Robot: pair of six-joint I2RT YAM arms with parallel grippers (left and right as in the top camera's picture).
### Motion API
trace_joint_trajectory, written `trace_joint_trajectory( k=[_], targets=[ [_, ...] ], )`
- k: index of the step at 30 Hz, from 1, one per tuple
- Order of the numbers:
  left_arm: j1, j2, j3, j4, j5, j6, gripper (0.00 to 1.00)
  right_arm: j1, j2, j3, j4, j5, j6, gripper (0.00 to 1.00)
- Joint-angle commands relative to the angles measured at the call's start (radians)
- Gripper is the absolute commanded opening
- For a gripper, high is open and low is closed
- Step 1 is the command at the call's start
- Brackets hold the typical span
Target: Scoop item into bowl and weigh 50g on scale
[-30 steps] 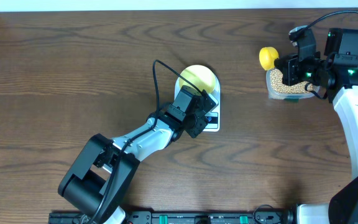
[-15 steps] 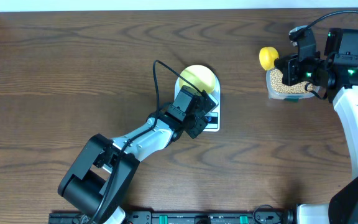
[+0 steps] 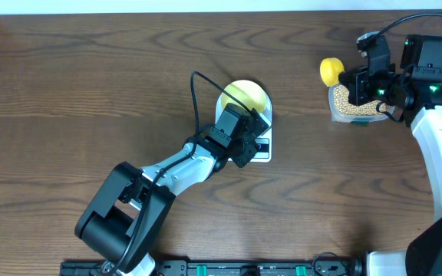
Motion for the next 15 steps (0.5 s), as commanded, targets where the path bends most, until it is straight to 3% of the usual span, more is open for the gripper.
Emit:
trace_joint_trajectory(
  k=[1,15],
  targets=[
    [0.004,0.066,-0.021,-0.048,-0.037,0.013,0.08,0.004,-0.018,0.020,0.000,-0.009,-0.013,0.01],
    [0.002,0.066,-0.021,-0.080,-0.142,0.014,0.08,0.004,-0.018,0.020,0.000,-0.009,-0.013,0.01]
  ],
)
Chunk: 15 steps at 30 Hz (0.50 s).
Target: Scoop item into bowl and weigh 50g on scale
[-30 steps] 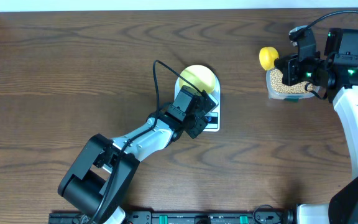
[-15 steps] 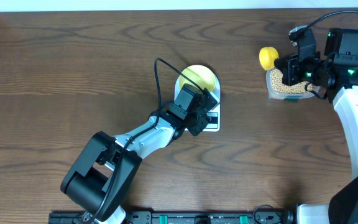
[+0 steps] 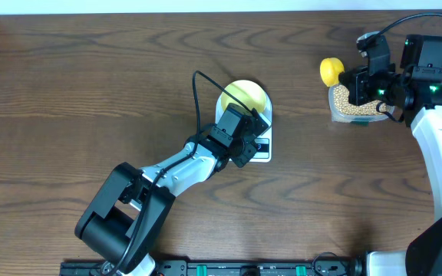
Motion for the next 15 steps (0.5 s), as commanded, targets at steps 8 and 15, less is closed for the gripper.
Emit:
trace_joint_trajectory(
  k=[8,15],
  targets=[
    [0.006,0.066,-0.035,-0.045,-0.088,0.013,0.08,0.004,-0.018,0.020,0.000,-0.009,-0.013,0.01],
    [-0.040,0.066,-0.035,-0.055,-0.077,0.033,0.08,0.004,-0.018,0.020,0.000,-0.009,-0.013,0.01]
  ],
)
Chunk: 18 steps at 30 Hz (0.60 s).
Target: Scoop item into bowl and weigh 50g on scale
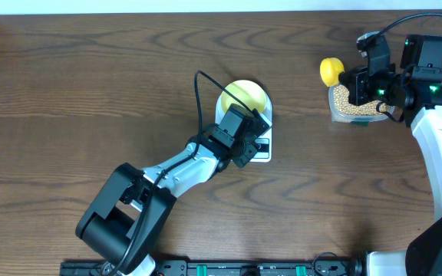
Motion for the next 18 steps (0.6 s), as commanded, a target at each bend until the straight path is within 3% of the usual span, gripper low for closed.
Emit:
trace_joint_trajectory(
  k=[1,18],
  targets=[
    [-0.028,0.066,-0.040,-0.045,-0.041,0.042,0.08,0.004,-0.018,0.020,0.000,-0.009,-0.013,0.01],
    [-0.027,0.066,-0.040,-0.075,-0.104,0.100,0.08,0.004,-0.018,0.020,-0.001,-0.010,-0.013,0.01]
  ],
)
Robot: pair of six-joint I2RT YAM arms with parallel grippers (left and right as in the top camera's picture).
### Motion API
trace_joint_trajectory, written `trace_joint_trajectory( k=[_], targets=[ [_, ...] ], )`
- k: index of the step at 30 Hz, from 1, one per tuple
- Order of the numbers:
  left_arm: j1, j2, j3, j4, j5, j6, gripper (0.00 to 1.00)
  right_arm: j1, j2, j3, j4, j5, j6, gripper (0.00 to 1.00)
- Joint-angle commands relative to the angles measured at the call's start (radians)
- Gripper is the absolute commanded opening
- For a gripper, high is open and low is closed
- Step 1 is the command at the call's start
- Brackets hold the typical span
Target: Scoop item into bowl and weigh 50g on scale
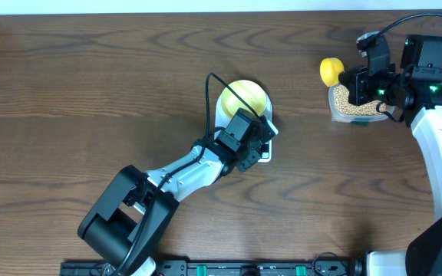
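A yellow bowl point(243, 95) sits on a white scale point(265, 156) in the middle of the table. My left gripper point(268, 129) hovers over the bowl's near right rim and the front part of the scale; its fingers are too small and dark to read. At the far right, my right gripper point(353, 83) is shut on the handle of a yellow scoop point(330, 71). The scoop's head juts out past the left edge of a clear container of pale beans point(350, 110), which lies under the gripper.
The left arm point(183, 169) stretches diagonally from the front left toward the scale, its black cable point(209, 92) arching past the bowl. The white right arm runs along the right edge. A rail lines the table's front edge.
My left gripper has shifted a little to the right and toward the front, from the bowl's rim to the scale's right edge. The bowl, the scoop and the right arm stayed put.
At all three earlier moments my left gripper stood at the bowl's near right rim over the scale, barely changing. My right gripper held the yellow scoop over the bean container throughout. Only now has the left gripper moved slightly right.
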Motion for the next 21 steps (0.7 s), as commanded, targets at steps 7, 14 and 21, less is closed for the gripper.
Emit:
trace_joint_trajectory(
  k=[7,14,21],
  targets=[
    [0.012,0.068,-0.045,-0.045,-0.064,0.062,0.08,0.004,-0.018,0.020,-0.001,-0.010,-0.013,0.01],
    [0.013,0.070,-0.045,-0.044,-0.065,0.073,0.08,0.004,-0.018,0.020,-0.001,-0.009,-0.013,0.01],
    [0.025,0.075,-0.045,-0.045,-0.065,0.073,0.08,0.004,-0.018,0.020,-0.001,-0.009,-0.013,0.01]
  ],
)
